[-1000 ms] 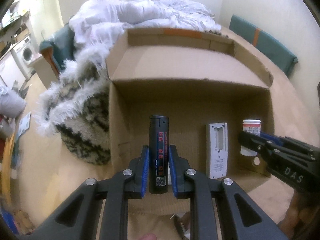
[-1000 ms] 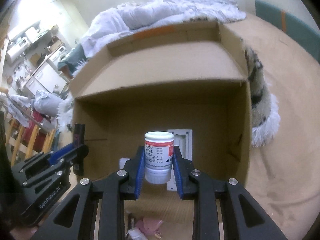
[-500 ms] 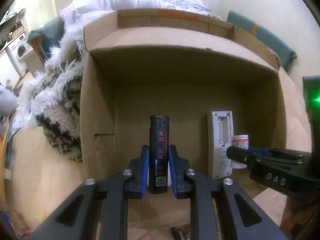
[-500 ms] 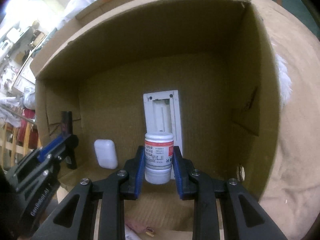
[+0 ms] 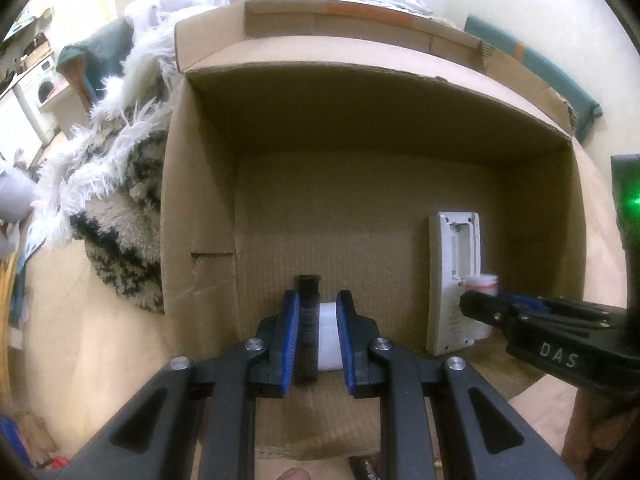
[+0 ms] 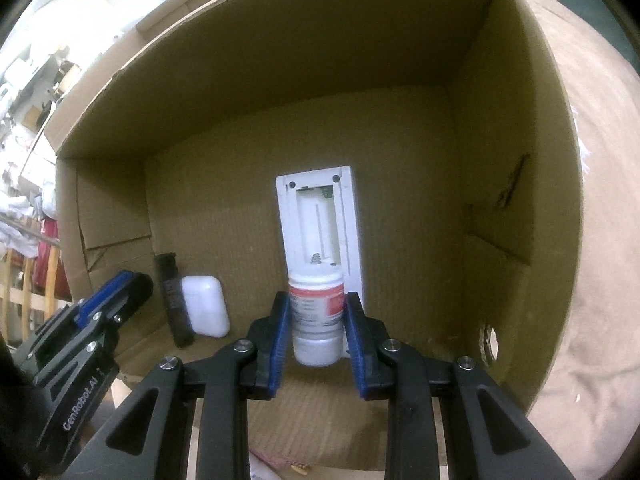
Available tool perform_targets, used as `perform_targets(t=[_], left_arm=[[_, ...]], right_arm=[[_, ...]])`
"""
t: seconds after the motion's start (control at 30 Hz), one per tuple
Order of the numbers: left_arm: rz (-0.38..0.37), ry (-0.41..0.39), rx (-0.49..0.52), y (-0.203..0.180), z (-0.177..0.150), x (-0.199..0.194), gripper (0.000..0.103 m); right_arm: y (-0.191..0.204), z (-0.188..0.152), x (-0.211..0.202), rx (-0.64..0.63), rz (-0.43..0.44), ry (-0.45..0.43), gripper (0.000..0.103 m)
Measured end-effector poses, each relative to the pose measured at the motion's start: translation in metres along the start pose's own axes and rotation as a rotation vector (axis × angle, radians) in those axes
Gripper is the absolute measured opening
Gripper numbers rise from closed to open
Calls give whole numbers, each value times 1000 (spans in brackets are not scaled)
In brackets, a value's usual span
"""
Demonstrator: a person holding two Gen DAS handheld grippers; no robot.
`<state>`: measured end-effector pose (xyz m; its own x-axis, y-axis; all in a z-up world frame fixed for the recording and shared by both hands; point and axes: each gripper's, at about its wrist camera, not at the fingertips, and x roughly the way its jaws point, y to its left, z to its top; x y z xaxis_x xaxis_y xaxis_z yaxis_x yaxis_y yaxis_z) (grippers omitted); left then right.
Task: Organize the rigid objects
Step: 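Lower the power bank and pill bottle into the box and open both grippers, then withdraw both grippers from the box toward the remaining items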
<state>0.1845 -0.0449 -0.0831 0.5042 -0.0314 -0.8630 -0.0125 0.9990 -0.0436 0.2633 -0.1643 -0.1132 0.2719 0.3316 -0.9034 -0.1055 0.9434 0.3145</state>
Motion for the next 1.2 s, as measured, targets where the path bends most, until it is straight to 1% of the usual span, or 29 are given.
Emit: perform_targets(t=[0.13,0.17,0.2,0.23,0.27,0.3,0.33,0.4,0.43,0.47,0.5,0.53,0.63,0.83,0.97,1.2], left_arm=[[2,18,-3,-2,-1,1,19],[1,18,-5,-2,-1,1,22],[1,15,-8,-2,0,-1,25],[4,13,-9,-1,0,-2,38],[5,10,-13,0,2,-3,49],[-2,2,-20,1,3,-5,52],[-8,-1,-23,2,3,-6,53],[-7,11,-22,1,3,-6,66],[-5,16,-25,1,3,-6,79],[-7,17,-30,2,3,-6,82],[-11,19,-32,2,2,-7,82],[-9,22,-30,1,2,-7,83],[-3,27,-21,-5,2,-10,86],[9,27,-29,-4,3,-17,88],[14,9,-38,0,3,-26,88],[13,-31,-37,8,-2,-54,88]], right_arm=[[-1,1,-2,8,14,-10,29],[-1,2,-3,10,18,-13,31],[-1,3,-4,11,26,-18,38],[-1,3,-6,13,37,-25,58],[-1,4,-8,15,46,-37,68],[0,3,-11,17,53,-55,75],[0,4,-14,17,60,-70,75],[1,6,-17,10,71,-80,76],[1,6,-17,10,75,-85,78],[0,7,-18,15,76,-89,80],[-1,7,-18,20,77,-90,83],[-1,7,-17,25,79,-90,84],[-3,8,-19,37,90,-95,84],[1,6,-25,27,85,-102,84],[0,2,-31,28,87,-110,84],[-1,-9,-49,32,103,-122,84]])
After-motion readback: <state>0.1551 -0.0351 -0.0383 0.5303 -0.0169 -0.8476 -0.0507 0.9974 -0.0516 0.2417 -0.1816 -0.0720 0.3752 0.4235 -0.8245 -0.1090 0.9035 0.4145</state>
